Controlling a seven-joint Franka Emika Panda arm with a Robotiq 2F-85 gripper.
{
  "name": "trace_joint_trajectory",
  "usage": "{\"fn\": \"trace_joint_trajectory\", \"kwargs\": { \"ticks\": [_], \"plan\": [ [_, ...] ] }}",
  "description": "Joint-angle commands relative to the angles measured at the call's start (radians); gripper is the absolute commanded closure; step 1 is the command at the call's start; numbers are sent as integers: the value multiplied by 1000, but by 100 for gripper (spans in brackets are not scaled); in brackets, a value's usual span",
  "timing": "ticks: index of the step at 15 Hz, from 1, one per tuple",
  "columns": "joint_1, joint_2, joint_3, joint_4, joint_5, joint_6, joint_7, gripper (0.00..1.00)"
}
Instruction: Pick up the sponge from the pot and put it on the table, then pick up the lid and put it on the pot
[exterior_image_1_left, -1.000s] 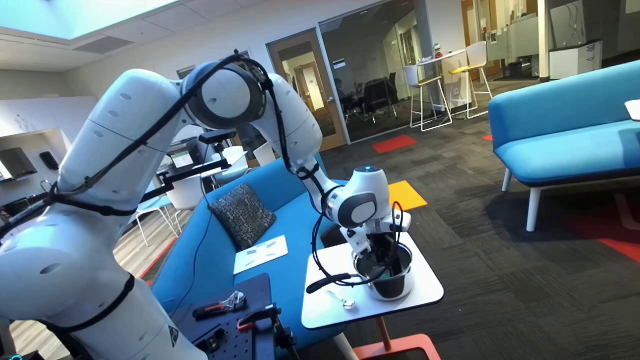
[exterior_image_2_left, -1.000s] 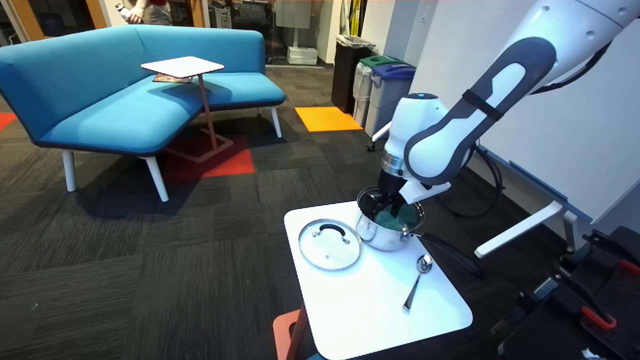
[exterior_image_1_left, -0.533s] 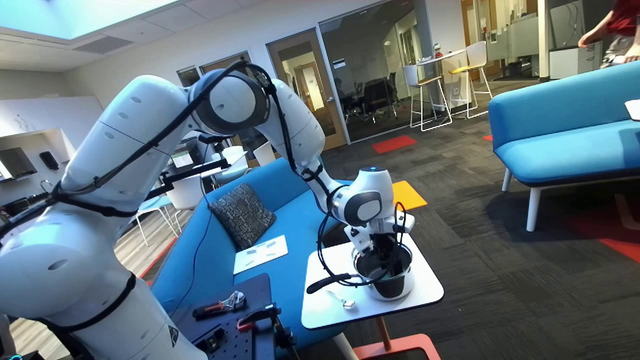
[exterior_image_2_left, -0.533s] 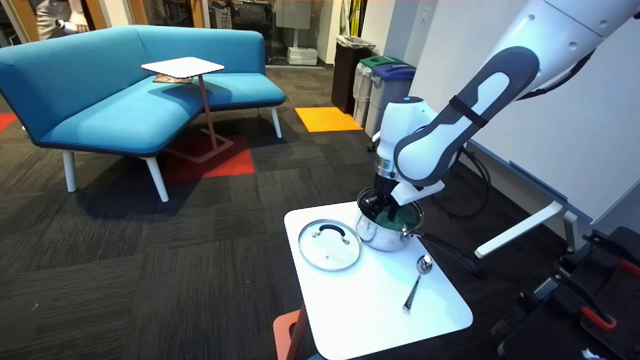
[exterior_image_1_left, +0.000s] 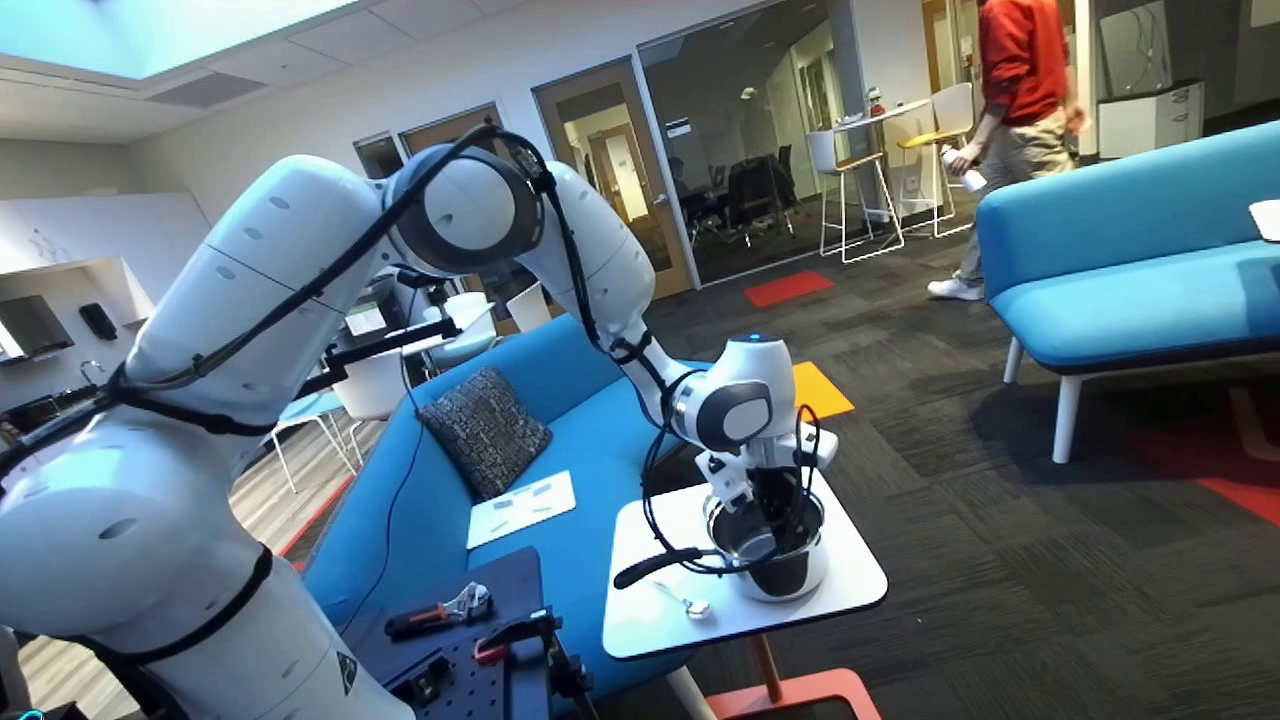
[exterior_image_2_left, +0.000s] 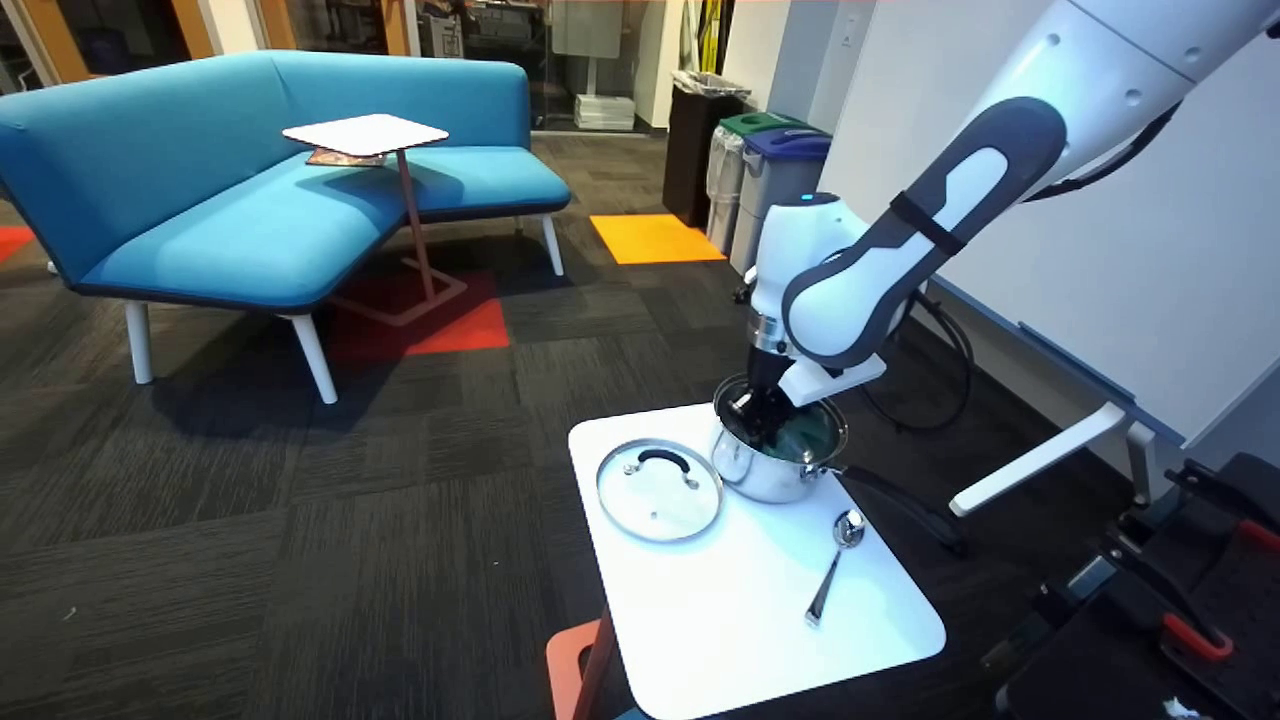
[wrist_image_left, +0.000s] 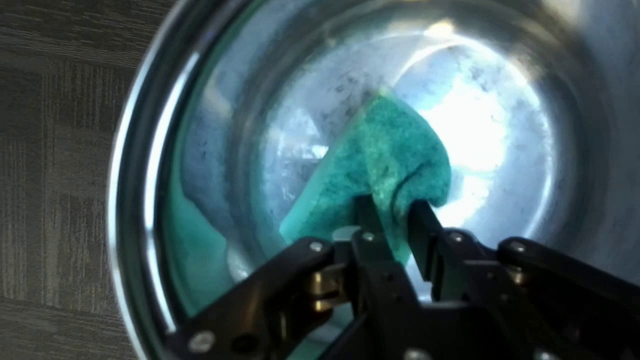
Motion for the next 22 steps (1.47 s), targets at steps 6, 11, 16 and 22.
{"fn": "trace_joint_trajectory", "kwargs": {
  "ticks": [6,11,16,22],
  "plan": [
    [7,-102,-14,-75,-12,-36,9,99],
    [-10,-277,-6,-246,-13,5,-6,99],
    [-53,-493,44,-448,-22,113,-98,99],
    [-108,-652,259,-560,24,140,-324,99]
  ]
}}
